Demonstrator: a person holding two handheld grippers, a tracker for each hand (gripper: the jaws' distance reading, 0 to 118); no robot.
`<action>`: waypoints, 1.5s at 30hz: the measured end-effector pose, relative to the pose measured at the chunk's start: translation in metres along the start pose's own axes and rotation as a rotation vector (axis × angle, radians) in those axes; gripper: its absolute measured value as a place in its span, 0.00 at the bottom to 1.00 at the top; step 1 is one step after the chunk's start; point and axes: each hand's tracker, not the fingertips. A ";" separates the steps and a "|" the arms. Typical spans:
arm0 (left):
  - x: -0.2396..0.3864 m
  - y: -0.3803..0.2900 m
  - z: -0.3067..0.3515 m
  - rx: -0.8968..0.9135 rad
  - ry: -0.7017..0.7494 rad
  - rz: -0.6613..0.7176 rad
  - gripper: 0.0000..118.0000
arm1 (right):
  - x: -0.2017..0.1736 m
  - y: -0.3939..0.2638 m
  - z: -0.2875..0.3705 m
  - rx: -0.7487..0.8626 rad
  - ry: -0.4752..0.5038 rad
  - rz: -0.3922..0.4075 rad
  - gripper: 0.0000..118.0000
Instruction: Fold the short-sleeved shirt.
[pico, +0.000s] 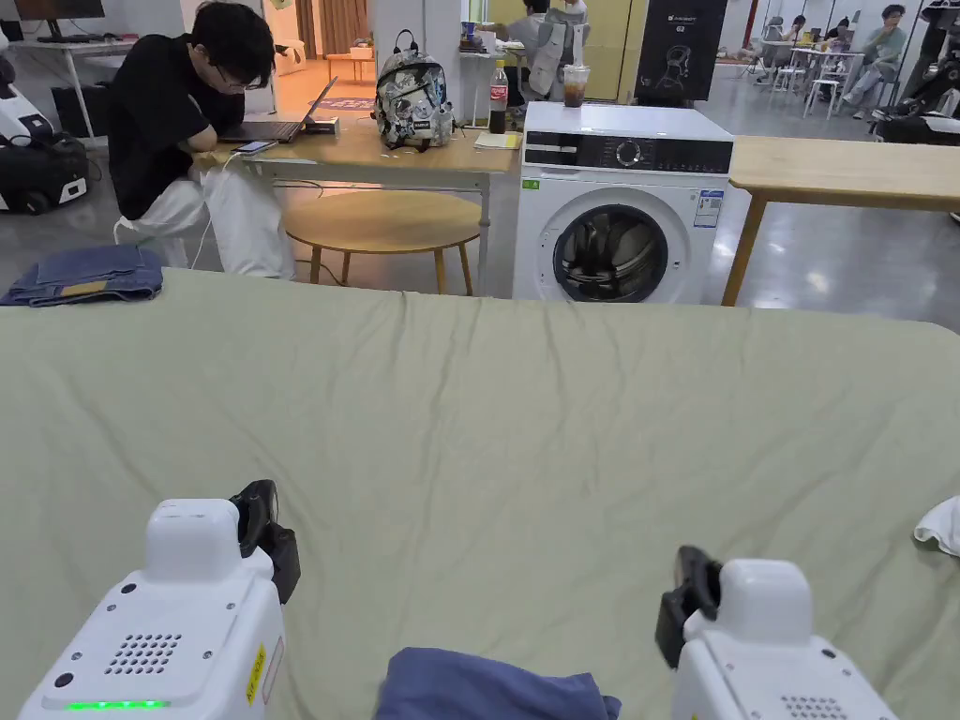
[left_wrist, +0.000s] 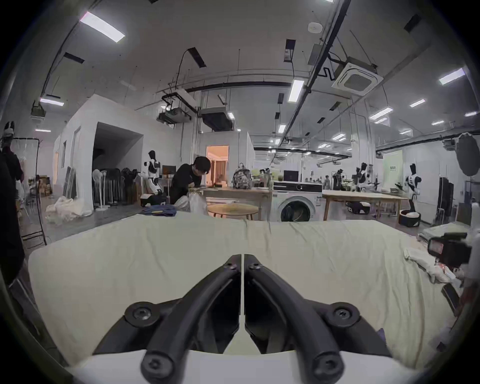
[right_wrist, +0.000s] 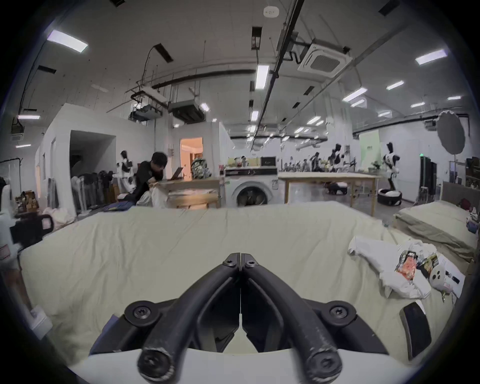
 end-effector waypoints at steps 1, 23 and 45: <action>-0.002 -0.001 0.000 -0.010 -0.009 0.000 0.00 | -0.007 -0.007 0.001 -0.033 0.026 0.016 0.00; -0.050 -0.054 -0.015 -0.564 -0.291 0.280 0.10 | -0.043 -0.095 -0.058 -0.486 0.044 0.066 0.00; -0.047 -0.156 -0.121 -1.092 -0.816 0.801 0.42 | -0.031 -0.099 -0.059 -0.536 0.064 0.074 0.00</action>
